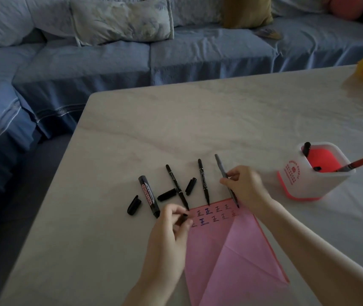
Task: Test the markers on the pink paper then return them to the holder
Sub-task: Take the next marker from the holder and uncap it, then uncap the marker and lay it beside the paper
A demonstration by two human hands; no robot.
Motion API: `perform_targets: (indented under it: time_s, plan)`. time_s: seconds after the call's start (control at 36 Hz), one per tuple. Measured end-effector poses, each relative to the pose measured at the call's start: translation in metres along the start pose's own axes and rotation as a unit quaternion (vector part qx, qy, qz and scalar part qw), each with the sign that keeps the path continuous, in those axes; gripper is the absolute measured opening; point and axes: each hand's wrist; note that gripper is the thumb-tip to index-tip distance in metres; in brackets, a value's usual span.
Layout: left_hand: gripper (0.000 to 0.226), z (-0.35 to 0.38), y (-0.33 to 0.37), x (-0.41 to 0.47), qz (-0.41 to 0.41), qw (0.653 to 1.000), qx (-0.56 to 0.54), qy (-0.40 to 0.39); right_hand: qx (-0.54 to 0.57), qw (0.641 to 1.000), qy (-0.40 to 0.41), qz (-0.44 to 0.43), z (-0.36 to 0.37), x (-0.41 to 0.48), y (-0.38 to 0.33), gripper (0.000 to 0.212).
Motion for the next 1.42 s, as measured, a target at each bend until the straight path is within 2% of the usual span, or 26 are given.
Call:
perform_targets:
  time_s: [0.06,0.14,0.22,0.39,0.53,0.61,0.69,0.78,0.92,1.03,1.11,1.17,1.22,1.31,1.42]
  plan:
    - [0.017,0.001,0.005,0.004,0.002,1.0,0.005,0.003,-0.029,1.0,0.003,-0.001,0.004,0.002,0.002,0.016]
    - [0.022,0.006,0.014,0.015,0.044,0.999,0.021,-0.003,-0.054,0.998,0.014,-0.015,0.006,0.001,0.005,0.016]
    - [0.01,0.016,0.022,0.038,0.091,0.993,0.08,0.0,-0.063,0.998,0.019,-0.023,0.005,-0.001,0.006,0.018]
    - [0.015,0.053,0.028,0.091,0.152,0.964,0.218,-0.023,-0.075,0.997,0.015,-0.015,-0.005,-0.011,0.006,0.022]
    - [0.015,0.075,0.032,0.102,0.152,0.93,0.331,-0.047,-0.057,0.998,0.007,-0.029,-0.012,-0.017,0.01,0.02]
    - [0.016,0.079,0.039,0.098,0.138,0.929,0.338,-0.055,-0.054,0.998,-0.006,-0.036,-0.017,-0.02,0.009,0.017]
    - [0.014,0.081,0.039,0.101,0.141,0.922,0.354,-0.067,-0.056,0.998,0.002,-0.038,-0.027,-0.025,0.012,0.024]
    - [0.019,0.076,0.038,0.102,0.128,0.933,0.328,-0.081,-0.063,0.994,0.039,-0.083,-0.048,-0.039,0.013,0.026]
    - [0.021,0.06,0.029,0.089,0.169,0.948,0.27,-0.018,-0.084,0.964,0.177,-0.181,-0.102,-0.07,0.005,0.018]
    - [0.015,0.042,0.028,0.068,0.176,0.96,0.217,-0.017,-0.158,0.94,0.254,-0.162,-0.135,-0.074,0.002,0.017]
    - [0.014,0.028,0.029,0.049,0.15,0.969,0.185,-0.069,-0.218,0.944,0.236,-0.075,-0.14,-0.063,0.006,0.03]
    - [0.013,0.02,0.027,0.04,0.142,0.972,0.168,-0.084,-0.247,0.947,0.204,-0.035,-0.137,-0.054,0.006,0.031]
    - [0.012,0.013,0.024,0.033,0.131,0.976,0.15,-0.085,-0.263,0.944,0.194,-0.031,-0.133,-0.049,0.006,0.024]
    - [0.026,0.005,0.02,0.027,0.119,0.981,0.128,-0.079,-0.261,0.944,0.201,-0.035,-0.129,-0.045,0.008,0.022]
    - [0.033,-0.002,0.021,0.02,0.112,0.987,0.099,-0.065,-0.222,0.941,0.243,-0.076,-0.126,-0.049,0.01,0.021]
Point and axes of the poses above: each hand's wrist, its own x-axis towards the middle knuckle, its own z-axis out of the palm, y = z × x, and after that the axes turned 7 degrees about x, right-handed
